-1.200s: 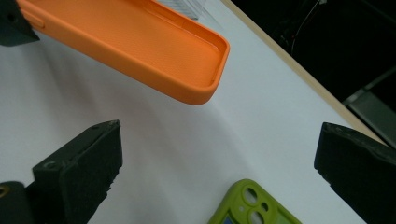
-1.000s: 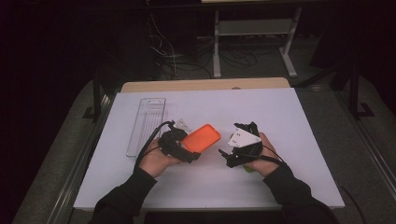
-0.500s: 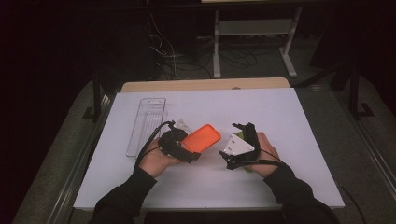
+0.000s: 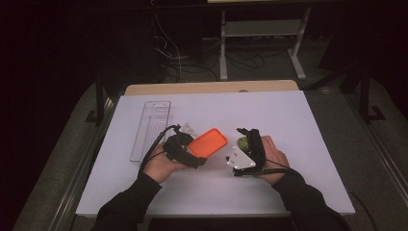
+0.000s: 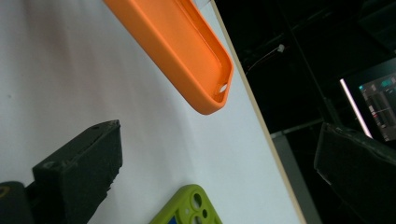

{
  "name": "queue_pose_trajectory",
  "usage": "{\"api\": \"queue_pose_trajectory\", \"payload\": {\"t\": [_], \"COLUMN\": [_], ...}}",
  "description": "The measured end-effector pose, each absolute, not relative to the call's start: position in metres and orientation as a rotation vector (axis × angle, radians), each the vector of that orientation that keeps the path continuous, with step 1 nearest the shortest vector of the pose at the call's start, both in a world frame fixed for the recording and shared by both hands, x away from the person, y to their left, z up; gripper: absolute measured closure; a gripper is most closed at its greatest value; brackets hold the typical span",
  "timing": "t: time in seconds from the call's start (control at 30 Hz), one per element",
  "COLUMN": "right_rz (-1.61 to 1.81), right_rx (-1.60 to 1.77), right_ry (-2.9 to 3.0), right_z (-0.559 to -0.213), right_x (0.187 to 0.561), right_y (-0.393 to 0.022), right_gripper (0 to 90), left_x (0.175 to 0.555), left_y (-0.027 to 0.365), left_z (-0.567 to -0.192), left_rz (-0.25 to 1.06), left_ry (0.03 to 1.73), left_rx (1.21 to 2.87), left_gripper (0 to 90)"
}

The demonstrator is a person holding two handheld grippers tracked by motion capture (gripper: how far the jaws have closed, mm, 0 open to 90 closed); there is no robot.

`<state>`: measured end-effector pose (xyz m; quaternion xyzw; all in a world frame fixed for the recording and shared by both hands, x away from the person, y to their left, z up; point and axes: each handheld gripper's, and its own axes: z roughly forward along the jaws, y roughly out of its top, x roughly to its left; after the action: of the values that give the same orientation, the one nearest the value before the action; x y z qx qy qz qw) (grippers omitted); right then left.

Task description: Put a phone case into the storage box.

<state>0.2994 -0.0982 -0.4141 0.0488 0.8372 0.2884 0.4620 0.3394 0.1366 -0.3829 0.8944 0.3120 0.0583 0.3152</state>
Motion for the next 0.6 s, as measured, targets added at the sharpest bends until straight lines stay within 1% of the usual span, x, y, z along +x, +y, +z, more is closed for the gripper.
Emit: {"api": "queue_pose_trajectory", "payload": {"t": [0.13, 0.23, 0.3, 0.37, 0.47, 0.6], "right_rz": [0.682, 0.655, 0.634, 0.609, 0.553, 0.558], "right_rx": [0.091, 0.057, 0.031, -0.001, -0.065, -0.065], "right_ry": [2.035, 2.023, 2.004, 1.991, 1.960, 1.949], "right_z": [-0.417, -0.417, -0.418, -0.419, -0.421, -0.424], "right_x": [0.297, 0.295, 0.294, 0.293, 0.290, 0.287], "right_y": [-0.095, -0.094, -0.093, -0.091, -0.089, -0.086], "right_gripper": [0.0, 0.0, 0.0, 0.0, 0.1, 0.0], "left_x": [0.339, 0.340, 0.339, 0.340, 0.340, 0.339], "left_y": [0.136, 0.138, 0.137, 0.138, 0.138, 0.136], "left_z": [-0.383, -0.382, -0.383, -0.383, -0.383, -0.383], "left_rz": [0.149, 0.151, 0.147, 0.150, 0.149, 0.143], "left_ry": [0.829, 0.804, 0.826, 0.807, 0.806, 0.821], "left_rx": [2.352, 2.383, 2.359, 2.387, 2.388, 2.370], "left_gripper": [15.9, 15.9, 15.9, 15.9, 15.9, 15.9]}}
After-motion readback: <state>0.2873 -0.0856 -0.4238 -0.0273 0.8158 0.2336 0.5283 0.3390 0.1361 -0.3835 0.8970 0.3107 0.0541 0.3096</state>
